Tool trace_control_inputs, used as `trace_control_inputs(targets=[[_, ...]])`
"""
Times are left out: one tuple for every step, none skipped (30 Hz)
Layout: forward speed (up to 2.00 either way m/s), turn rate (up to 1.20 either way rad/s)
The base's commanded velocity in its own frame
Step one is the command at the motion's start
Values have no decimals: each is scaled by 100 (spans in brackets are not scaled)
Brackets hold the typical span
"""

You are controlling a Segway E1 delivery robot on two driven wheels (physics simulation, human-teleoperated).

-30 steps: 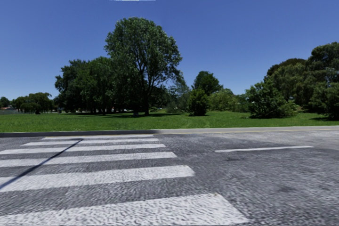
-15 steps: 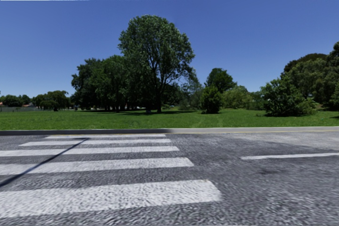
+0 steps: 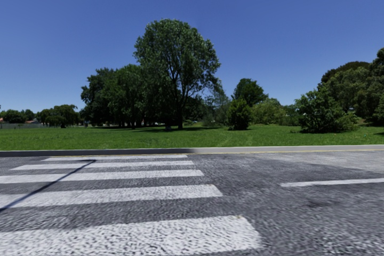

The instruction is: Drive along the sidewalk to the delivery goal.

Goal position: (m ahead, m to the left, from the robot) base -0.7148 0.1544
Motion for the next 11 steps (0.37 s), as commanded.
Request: trace_control_inputs(targets=[[0,0],[0,0],[0,0],[0,0],[0,0],[0,0],[0,0],[0,0],[0,0],[0,0],[0,0]])
